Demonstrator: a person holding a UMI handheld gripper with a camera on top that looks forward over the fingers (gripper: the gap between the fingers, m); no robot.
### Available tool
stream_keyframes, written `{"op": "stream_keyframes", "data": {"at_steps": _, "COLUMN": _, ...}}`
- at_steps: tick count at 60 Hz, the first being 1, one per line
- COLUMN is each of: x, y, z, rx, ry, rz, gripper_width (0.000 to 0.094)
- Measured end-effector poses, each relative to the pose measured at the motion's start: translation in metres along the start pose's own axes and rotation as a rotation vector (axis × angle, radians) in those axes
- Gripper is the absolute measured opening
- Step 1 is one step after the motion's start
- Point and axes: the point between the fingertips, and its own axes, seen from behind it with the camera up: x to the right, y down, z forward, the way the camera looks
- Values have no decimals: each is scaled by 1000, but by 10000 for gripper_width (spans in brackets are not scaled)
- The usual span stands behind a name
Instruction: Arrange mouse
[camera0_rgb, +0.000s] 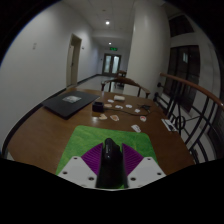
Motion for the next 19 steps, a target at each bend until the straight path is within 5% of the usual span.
{"op": "stream_keyframes", "data": {"at_steps": 10, "x": -3, "y": -7, "z": -36, "rx": 24, "ry": -77, "rz": 72, "gripper_width": 871}}
{"op": "stream_keyframes", "data": {"at_steps": 19, "x": 9, "y": 13, "z": -91, "rx": 33, "ry": -98, "rz": 141, "gripper_width": 851}}
